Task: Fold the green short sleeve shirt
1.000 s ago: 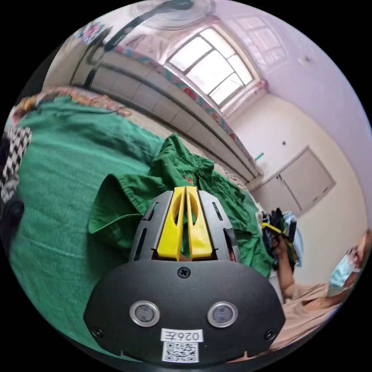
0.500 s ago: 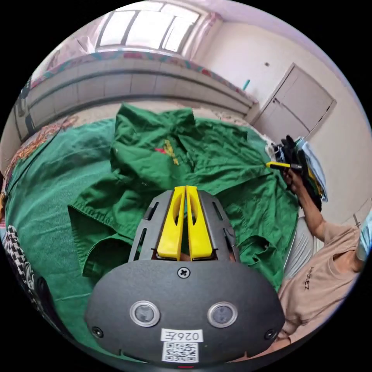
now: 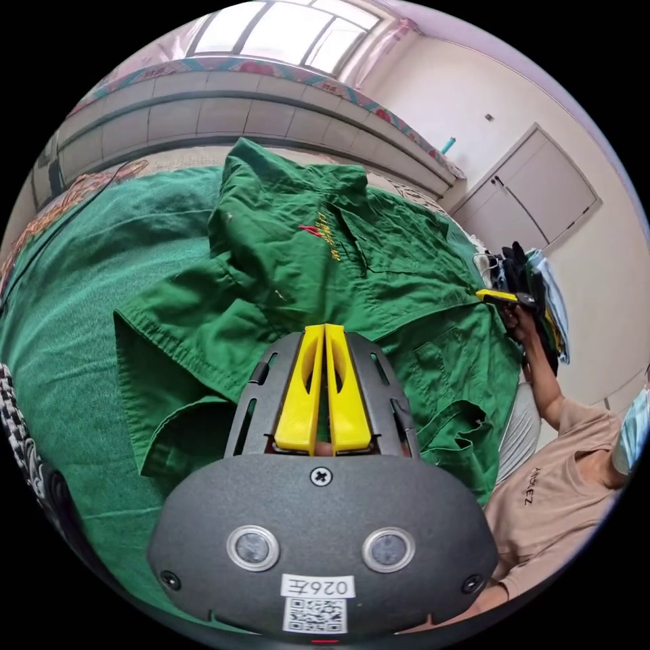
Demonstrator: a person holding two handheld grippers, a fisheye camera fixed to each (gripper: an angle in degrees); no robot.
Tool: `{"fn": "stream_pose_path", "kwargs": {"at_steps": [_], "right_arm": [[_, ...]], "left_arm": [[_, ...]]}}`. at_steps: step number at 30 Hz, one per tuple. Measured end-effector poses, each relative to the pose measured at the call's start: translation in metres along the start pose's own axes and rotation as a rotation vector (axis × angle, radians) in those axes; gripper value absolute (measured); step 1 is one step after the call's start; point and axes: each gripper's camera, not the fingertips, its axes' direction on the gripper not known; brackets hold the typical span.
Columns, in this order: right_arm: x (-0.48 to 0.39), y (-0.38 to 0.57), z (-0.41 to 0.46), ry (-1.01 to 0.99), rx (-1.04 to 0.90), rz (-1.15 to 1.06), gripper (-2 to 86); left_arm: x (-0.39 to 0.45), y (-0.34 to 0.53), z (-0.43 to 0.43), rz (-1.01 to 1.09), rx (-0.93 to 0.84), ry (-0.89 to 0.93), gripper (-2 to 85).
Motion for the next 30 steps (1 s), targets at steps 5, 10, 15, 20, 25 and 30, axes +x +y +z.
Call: {"fn": "stream_pose_path", "kwargs": {"at_steps": [5, 10, 15, 20, 25, 30], "right_arm": [[0.084, 0.019, -0.012, -0.004, -0.033, 0.274, -1.2], [0.053, -0.002, -0.049, 0.290, 0.016, 0.229, -0.9], [-0.032, -0.029, -0.096, 0.054, 0.242, -0.013, -0.6], [-0.139, -0.063, -0.072, -0.402, 0.092, -0.311, 4.3], [-0.211, -0.066, -0.034, -0.366, -0.122, -0.412, 12.1], [-0.210, -0.059, -0.022, -0.331, -0.117, -0.310, 12.3]], "left_arm": [[-0.005, -0.024, -0.020, -0.034, 0.022, 0.007, -0.8], [0.043, -0.036, -0.093, 0.109, 0.202, 0.036, 0.4], [0.087, -0.030, -0.152, 0.281, 0.317, 0.108, 10.7], [0.111, -0.036, -0.172, 0.278, 0.204, 0.211, 11.0], [0.103, -0.004, -0.157, 0.176, 0.176, 0.057, 20.2], [0.096, -0.011, -0.123, 0.199, 0.037, 0.031, 20.8]]}}
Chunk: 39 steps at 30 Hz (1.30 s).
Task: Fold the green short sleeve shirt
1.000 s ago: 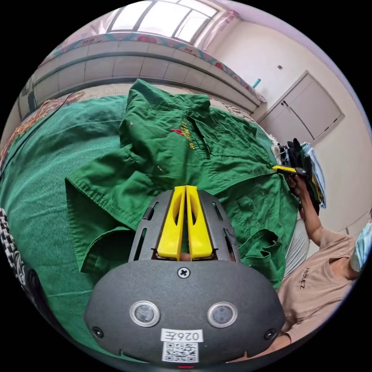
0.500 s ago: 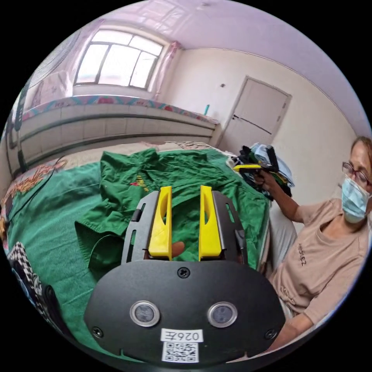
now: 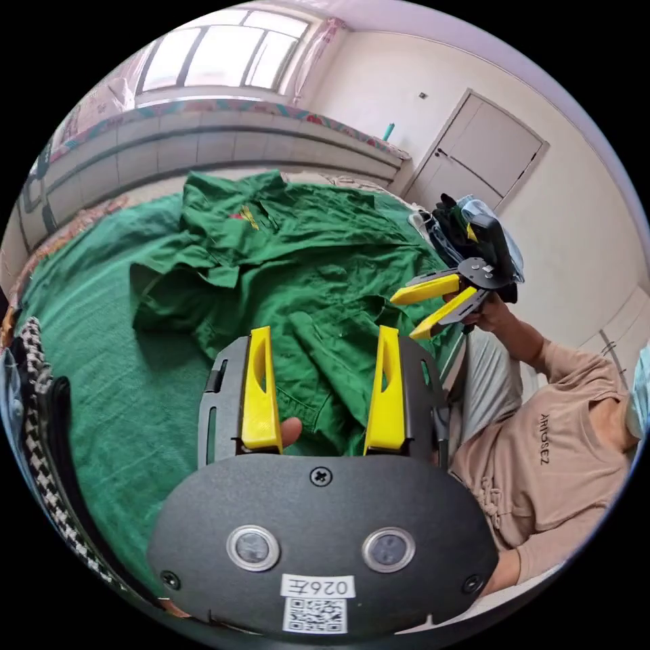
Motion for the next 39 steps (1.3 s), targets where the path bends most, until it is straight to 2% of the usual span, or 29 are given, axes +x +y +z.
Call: {"fn": "stream_pose_path", "kwargs": {"at_steps": [3, 4, 5, 8, 11, 14, 18, 20, 23, 27, 34, 36, 38, 39], "right_arm": [[0.016, 0.003, 0.003, 0.020, -0.014, 0.056, 9.6], [0.024, 0.007, 0.005, 0.030, -0.024, 0.074, 6.2], [0.030, 0.012, 0.005, 0.025, -0.033, 0.081, 1.2], [0.038, 0.032, -0.014, 0.006, -0.006, 0.050, -1.1], [0.040, 0.055, -0.050, -0.029, 0.034, -0.015, -1.5], [0.045, 0.071, -0.083, -0.132, 0.060, -0.103, -1.5], [0.058, 0.083, -0.120, -0.166, 0.117, -0.160, -1.4], [0.089, 0.096, -0.149, -0.135, 0.265, -0.031, -0.7], [0.154, 0.116, -0.162, -0.117, 0.310, 0.233, 1.5], [0.192, 0.139, -0.175, -0.040, 0.256, 0.367, 3.8], [0.171, 0.129, -0.214, -0.026, 0.218, 0.279, 9.2], [0.168, 0.119, -0.212, -0.033, 0.184, 0.265, 8.7], [0.161, 0.103, -0.207, -0.031, 0.102, 0.218, 0.1], [0.158, 0.100, -0.210, -0.026, 0.088, 0.201, -0.3]], "left_arm": [[-0.018, -0.012, 0.045, -0.013, -0.141, 0.114, 18.4], [-0.020, -0.019, 0.062, 0.002, -0.221, 0.122, 14.4], [-0.016, -0.025, 0.074, 0.040, -0.300, 0.097, 8.4], [0.002, -0.035, 0.065, 0.179, -0.371, -0.006, 3.3], [0.002, -0.040, 0.037, 0.246, -0.322, 0.030, 0.4], [-0.012, -0.046, 0.021, 0.284, -0.299, 0.178, -0.4], [-0.022, -0.059, -0.001, 0.333, -0.205, 0.215, -0.6], [-0.046, -0.074, -0.026, 0.249, -0.015, 0.233, -0.8], [-0.106, -0.082, -0.036, -0.005, 0.222, 0.357, -0.9], [-0.129, -0.084, -0.031, -0.085, 0.213, 0.321, -1.0], [-0.069, -0.114, -0.004, 0.147, 0.110, 0.272, -1.0], [-0.048, -0.121, 0.012, 0.229, 0.077, 0.252, -1.0], [-0.027, -0.128, 0.050, 0.268, 0.016, 0.192, -1.0], [-0.024, -0.130, 0.064, 0.268, -0.020, 0.173, -0.9]]}}
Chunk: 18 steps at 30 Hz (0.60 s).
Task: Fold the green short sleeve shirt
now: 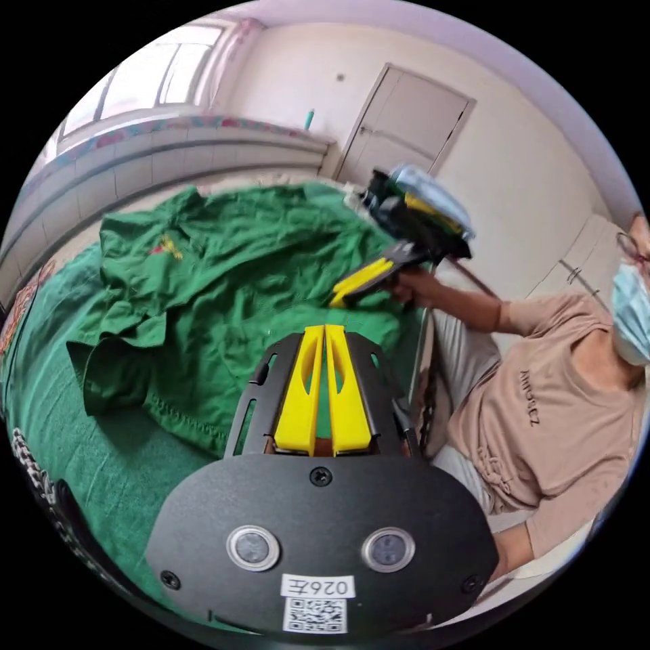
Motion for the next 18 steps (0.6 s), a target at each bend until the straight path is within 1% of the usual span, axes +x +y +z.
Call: {"fn": "stream_pose_path", "kwargs": {"at_steps": [1, 2, 3, 5, 9, 12, 14, 16, 18], "right_arm": [[-0.004, -0.002, -0.013, 0.028, 0.009, 0.005, -0.9], [-0.007, 0.000, -0.035, 0.051, 0.049, 0.002, -1.1], [-0.007, 0.002, -0.047, 0.065, 0.068, 0.004, -1.1], [0.003, 0.004, -0.082, 0.040, 0.089, 0.017, -0.9], [0.023, -0.002, -0.087, -0.013, -0.046, 0.071, 0.9], [0.017, -0.008, -0.117, -0.006, -0.050, 0.083, 2.8], [0.000, -0.011, -0.150, 0.072, -0.038, 0.070, 3.6], [-0.021, -0.009, -0.175, 0.147, -0.015, 0.051, 3.3], [-0.044, -0.005, -0.201, 0.251, 0.031, 0.031, 2.2]], "left_arm": [[-0.002, -0.004, 0.033, -0.018, -0.137, -0.041, -0.9], [-0.008, -0.004, 0.069, -0.055, -0.333, -0.126, -0.9], [-0.010, -0.002, 0.086, -0.060, -0.423, -0.172, -0.9], [-0.003, -0.002, 0.096, -0.005, -0.394, -0.177, -0.9], [-0.009, 0.007, 0.101, -0.044, -0.397, -0.152, -0.9], [-0.008, 0.021, 0.082, -0.070, -0.398, -0.241, -0.8], [-0.007, 0.038, 0.059, -0.099, -0.388, -0.322, -0.7], [-0.013, 0.052, 0.040, -0.151, -0.367, -0.357, -0.7], [-0.018, 0.064, 0.021, -0.185, -0.303, -0.318, -0.7]]}}
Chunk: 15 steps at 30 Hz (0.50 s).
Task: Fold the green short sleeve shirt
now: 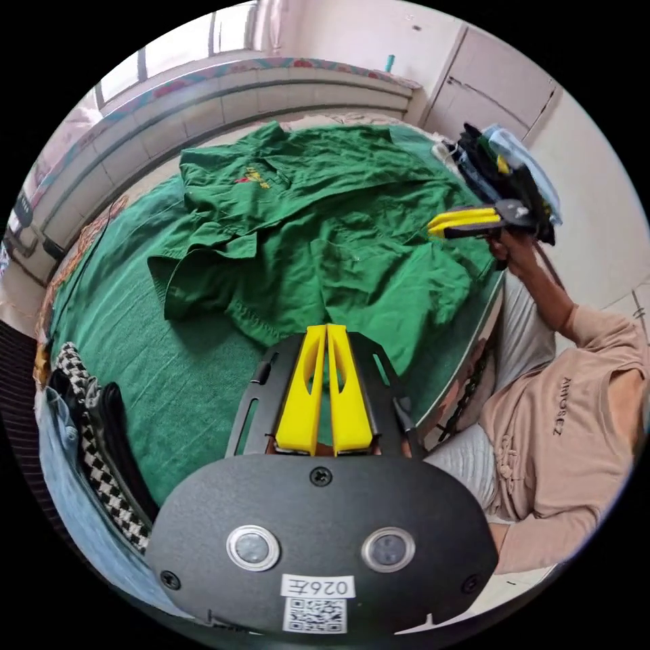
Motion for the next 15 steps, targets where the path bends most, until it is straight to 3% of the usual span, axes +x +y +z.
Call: {"fn": "stream_pose_path", "kwargs": {"at_steps": [3, 6, 9, 10, 15], "right_arm": [[-0.031, 0.004, -0.054, 0.164, 0.157, -0.056, -0.2], [-0.064, 0.004, -0.088, 0.119, 0.279, -0.181, -0.8], [-0.092, -0.017, -0.065, 0.027, 0.057, -0.339, -0.9], [-0.097, -0.026, -0.047, 0.048, -0.078, -0.376, -0.9], [-0.087, -0.045, -0.092, 0.033, -0.062, -0.334, -0.9]], "left_arm": [[-0.012, 0.021, -0.016, 0.004, 0.142, 0.178, -0.8], [-0.019, 0.030, -0.001, 0.000, 0.123, 0.241, -0.9], [-0.028, 0.031, 0.066, -0.047, -0.217, 0.188, -0.9], [-0.030, 0.035, 0.071, -0.057, -0.214, 0.207, -0.9], [-0.029, 0.063, 0.041, -0.096, -0.143, 0.101, -0.9]]}}
